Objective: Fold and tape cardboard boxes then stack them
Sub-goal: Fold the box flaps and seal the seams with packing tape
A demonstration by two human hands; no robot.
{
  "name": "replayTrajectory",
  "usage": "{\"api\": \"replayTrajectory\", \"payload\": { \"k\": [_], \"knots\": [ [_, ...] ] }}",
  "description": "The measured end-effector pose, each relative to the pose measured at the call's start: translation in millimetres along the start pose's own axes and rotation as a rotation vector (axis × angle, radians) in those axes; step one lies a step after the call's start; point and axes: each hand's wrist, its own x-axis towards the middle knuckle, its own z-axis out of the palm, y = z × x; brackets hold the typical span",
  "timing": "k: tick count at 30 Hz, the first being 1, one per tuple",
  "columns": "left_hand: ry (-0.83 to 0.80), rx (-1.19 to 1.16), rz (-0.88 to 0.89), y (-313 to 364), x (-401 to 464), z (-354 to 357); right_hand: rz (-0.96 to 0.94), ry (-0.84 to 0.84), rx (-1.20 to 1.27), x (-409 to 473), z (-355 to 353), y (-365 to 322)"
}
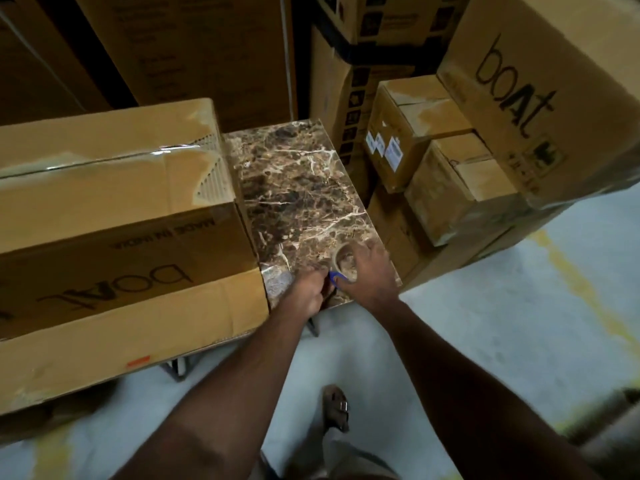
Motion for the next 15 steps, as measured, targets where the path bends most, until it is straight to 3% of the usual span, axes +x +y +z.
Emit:
{"api": "replayTrajectory", "payload": {
  "k": [9,15],
  "knots": [
    [0.090,0.458,0.022,-16,29,9,-0.019,-0.019,-0.120,13,26,26],
    [0.214,0.760,0.362,38,3,13,-0.149,0.136,-0.002,26,1,-20]
  ]
}}
